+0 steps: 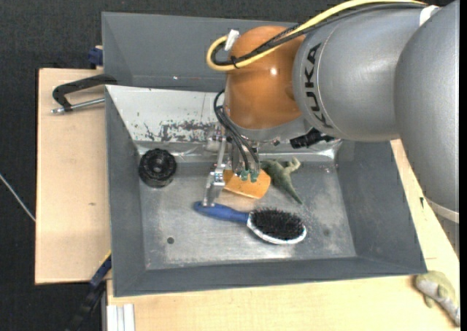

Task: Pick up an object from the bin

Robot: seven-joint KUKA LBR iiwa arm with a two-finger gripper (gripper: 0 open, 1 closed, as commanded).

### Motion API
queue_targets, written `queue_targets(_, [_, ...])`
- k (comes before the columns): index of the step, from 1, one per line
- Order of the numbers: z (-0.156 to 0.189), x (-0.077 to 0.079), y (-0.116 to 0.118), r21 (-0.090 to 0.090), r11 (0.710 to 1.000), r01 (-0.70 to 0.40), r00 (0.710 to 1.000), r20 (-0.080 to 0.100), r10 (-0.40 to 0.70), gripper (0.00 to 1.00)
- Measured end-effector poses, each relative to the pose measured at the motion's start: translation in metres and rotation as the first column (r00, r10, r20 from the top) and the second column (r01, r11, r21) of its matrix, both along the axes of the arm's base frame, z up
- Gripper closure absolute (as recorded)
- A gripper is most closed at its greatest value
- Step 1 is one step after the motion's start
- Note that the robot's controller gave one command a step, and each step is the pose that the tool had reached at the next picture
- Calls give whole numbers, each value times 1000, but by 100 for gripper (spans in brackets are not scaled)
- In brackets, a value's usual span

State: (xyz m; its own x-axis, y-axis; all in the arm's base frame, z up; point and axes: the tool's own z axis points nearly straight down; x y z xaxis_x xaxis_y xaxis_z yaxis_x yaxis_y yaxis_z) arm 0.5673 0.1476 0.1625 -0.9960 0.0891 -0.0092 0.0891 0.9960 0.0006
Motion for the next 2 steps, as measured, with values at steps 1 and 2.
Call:
queue_targets(1, [-74,12,-104,10,997,-74,997,16,74,0])
queue_targets(2, [-89,-64,-127,5,997,-75,997,0,75,0])
